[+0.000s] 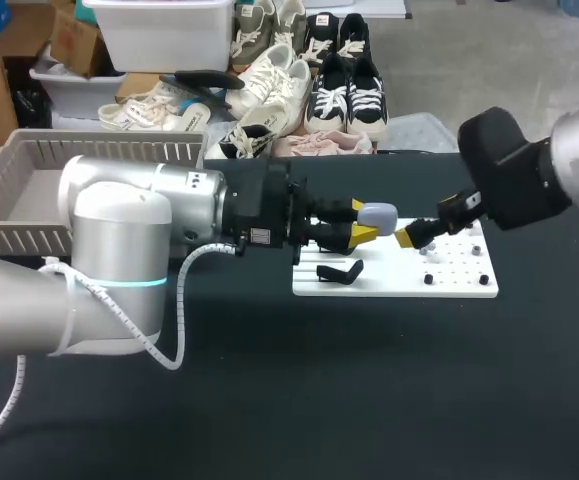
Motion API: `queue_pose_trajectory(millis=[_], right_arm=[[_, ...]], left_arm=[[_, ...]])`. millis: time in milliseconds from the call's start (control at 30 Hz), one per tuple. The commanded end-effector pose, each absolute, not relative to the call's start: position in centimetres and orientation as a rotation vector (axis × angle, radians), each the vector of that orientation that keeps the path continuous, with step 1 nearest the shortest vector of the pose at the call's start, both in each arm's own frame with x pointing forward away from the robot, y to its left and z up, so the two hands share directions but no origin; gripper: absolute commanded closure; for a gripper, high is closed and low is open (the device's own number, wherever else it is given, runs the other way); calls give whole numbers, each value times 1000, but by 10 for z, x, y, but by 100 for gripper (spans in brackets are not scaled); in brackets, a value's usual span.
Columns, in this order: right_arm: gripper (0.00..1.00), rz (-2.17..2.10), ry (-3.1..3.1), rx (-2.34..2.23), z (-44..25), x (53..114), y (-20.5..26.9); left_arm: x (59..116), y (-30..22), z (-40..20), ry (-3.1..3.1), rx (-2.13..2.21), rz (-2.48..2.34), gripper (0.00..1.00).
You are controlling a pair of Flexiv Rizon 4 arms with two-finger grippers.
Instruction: Pick up each earbud case from the left stands, insert the matching earbuds, close the lid, and place the case in the box.
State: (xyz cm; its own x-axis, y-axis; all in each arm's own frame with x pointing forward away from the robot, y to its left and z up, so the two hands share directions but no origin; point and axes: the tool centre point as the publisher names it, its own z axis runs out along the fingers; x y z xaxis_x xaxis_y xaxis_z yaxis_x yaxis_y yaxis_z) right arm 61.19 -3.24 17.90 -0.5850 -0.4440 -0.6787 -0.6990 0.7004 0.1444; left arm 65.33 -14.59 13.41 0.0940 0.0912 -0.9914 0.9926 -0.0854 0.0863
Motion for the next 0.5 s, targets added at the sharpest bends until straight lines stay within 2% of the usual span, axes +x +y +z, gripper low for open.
queue_pose_trajectory(millis=[33, 500], right_arm=[[0, 489, 2300, -849, 176, 621, -24], [0, 481, 2335, -850, 165, 638, -16]], left_arm=[[653, -146, 134, 1170, 1377, -1152, 100], [653, -146, 134, 1170, 1377, -1152, 100]])
